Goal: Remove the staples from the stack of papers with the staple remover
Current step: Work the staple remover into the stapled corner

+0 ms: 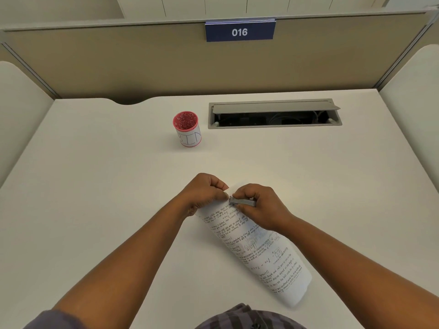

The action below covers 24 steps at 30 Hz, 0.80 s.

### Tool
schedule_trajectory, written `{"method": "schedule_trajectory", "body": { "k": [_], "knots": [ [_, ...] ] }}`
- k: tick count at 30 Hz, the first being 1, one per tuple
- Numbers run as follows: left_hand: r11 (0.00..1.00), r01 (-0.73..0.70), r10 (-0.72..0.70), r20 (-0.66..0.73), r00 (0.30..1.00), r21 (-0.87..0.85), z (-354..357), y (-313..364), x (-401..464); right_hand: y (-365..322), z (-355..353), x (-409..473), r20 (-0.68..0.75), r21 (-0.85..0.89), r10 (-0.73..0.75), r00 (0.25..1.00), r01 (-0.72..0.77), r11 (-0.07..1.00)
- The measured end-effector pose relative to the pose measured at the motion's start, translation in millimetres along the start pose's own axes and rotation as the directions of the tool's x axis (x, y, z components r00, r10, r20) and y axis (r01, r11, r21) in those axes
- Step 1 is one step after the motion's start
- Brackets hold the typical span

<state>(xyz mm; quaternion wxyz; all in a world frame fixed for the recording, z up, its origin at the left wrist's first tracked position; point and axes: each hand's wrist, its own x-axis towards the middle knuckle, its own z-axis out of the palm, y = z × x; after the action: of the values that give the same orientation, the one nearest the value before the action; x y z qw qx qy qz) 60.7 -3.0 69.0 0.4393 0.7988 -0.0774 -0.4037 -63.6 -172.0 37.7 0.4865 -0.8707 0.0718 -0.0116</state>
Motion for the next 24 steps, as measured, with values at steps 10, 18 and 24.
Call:
{"method": "schedule_trajectory", "body": {
  "k": [10, 18, 24],
  "knots": [
    [0.997, 0.023, -0.023, 0.012, 1.0, -0.077, -0.8, -1.2, 2.5, 0.0, -1.4, 1.9, -0.001, -0.02, -0.038, 0.999, 0.038, 0.999],
    [0.995, 0.037, -0.032, 0.052, 0.998, -0.09, -1.8, -6.6, 2.3, -1.3, -2.7, -2.8, 0.01, 0.071, 0.113, 0.993, -0.114, 0.991],
    [0.996, 0.043, -0.04, 0.043, 0.998, -0.075, -2.3, -7.1, 1.9, -1.6, -3.0, -3.1, -0.007, 0.04, 0.09, 0.996, -0.089, 0.995]
  ]
}}
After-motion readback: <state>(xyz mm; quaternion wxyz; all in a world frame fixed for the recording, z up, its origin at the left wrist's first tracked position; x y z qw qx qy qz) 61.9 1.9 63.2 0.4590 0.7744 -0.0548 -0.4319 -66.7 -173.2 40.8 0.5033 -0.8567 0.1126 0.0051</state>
